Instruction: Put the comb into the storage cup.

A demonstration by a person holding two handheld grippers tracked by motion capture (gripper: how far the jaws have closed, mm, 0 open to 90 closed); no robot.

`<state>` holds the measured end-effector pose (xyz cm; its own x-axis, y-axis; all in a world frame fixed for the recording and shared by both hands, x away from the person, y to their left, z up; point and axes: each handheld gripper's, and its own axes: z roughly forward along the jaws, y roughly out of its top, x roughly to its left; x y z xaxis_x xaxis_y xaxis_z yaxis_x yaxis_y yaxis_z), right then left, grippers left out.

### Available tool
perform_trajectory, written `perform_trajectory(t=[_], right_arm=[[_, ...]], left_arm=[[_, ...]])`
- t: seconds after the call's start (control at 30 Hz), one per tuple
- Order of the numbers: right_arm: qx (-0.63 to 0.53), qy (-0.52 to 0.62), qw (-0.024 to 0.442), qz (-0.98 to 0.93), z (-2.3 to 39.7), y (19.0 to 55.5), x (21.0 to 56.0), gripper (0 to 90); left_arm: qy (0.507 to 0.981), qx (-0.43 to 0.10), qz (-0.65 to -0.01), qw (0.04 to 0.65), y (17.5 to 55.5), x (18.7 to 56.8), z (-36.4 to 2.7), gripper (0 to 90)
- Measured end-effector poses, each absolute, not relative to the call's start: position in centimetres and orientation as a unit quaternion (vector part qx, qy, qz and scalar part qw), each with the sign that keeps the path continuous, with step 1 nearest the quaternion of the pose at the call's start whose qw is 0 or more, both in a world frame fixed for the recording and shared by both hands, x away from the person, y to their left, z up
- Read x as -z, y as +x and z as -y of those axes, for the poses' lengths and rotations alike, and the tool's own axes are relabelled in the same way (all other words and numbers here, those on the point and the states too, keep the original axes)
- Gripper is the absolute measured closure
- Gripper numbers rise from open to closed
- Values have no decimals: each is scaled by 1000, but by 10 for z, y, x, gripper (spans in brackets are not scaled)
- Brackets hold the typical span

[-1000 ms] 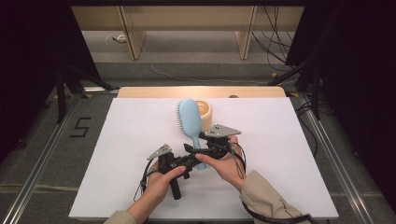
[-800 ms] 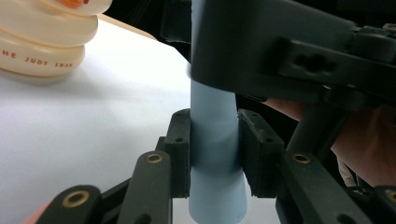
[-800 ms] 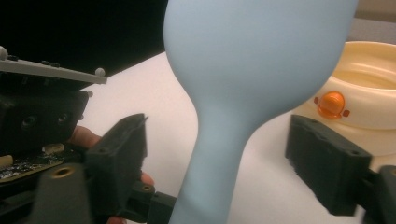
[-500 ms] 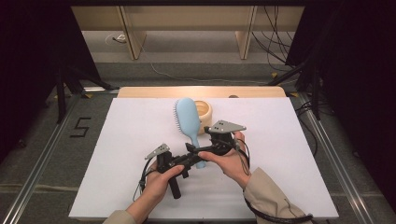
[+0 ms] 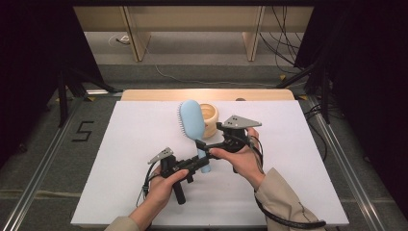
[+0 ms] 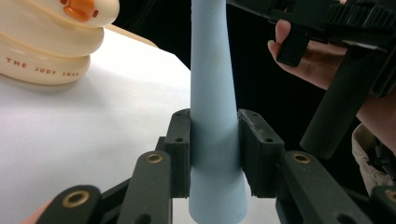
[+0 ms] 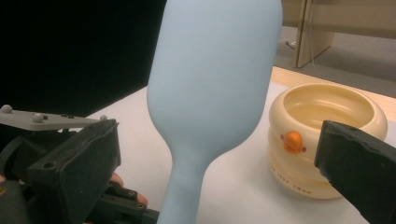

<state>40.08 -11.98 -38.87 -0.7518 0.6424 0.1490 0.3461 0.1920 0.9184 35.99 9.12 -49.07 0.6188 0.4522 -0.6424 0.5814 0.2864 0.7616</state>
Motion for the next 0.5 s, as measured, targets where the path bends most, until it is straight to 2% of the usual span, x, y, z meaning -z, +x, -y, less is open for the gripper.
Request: perform_trajectory(t=[0.5], right_arm=[[-545, 332, 136, -757, 114, 412, 374, 10]], left_arm=[[596, 50, -431, 675, 359, 490, -90, 661]])
